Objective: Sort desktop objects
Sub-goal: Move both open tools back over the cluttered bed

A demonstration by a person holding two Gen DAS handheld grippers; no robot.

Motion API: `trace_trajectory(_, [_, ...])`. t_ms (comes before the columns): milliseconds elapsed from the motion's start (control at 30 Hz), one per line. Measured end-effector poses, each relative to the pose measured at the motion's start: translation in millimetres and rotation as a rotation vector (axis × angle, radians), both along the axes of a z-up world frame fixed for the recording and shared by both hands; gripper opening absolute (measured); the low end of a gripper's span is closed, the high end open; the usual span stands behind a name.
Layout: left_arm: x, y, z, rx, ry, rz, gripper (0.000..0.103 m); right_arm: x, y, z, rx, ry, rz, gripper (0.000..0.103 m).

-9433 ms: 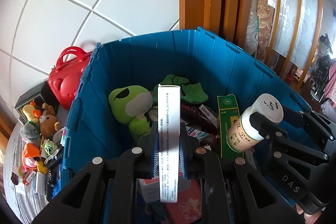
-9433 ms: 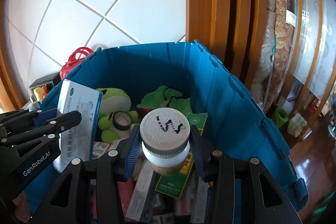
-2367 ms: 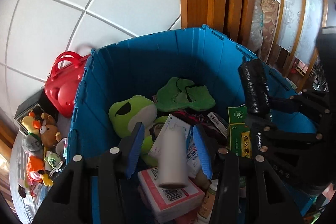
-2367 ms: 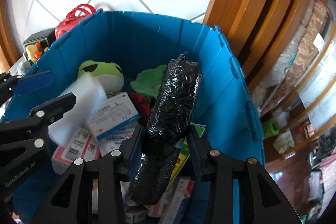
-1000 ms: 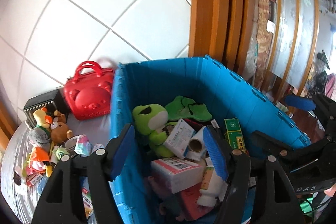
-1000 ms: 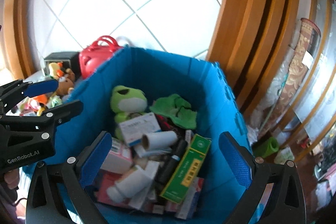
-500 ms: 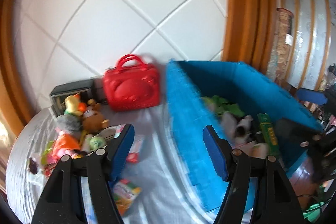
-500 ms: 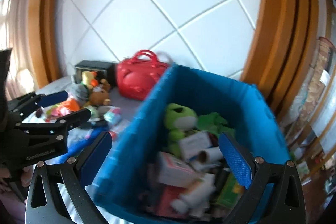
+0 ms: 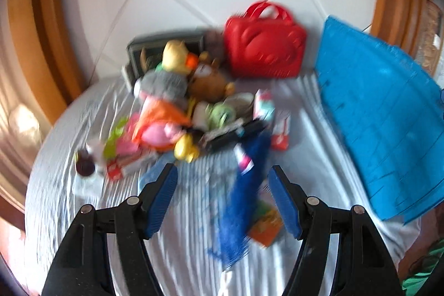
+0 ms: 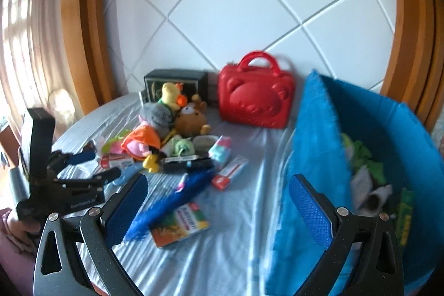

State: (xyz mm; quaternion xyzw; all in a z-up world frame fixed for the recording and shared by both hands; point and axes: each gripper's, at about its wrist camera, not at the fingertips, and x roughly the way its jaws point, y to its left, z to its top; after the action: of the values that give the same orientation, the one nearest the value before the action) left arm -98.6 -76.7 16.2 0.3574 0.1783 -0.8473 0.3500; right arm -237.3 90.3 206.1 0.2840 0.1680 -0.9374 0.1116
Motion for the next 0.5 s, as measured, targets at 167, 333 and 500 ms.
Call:
trace_trajectory(167, [14.9, -13.5, -35.6, 0.057, -0.035, -0.008, 0.067, -20.9, -21.8, -47.6, 0.031, -0.074, -0.064, 0.103])
trace_trajectory(333, [1.2, -23.8, -64.7, 0.097, -0.058, -0.048, 0.067, -40.0, -28.4, -86.1, 0.061, -0.137, -0.134, 0.103])
trace_trajectory(500, [-27.4, -32.1, -98.8, 0.139, -0.087, -0.115, 0.067, -59.0, -9.6, -121.7, 0.041, -0.204, -0.244, 0.103])
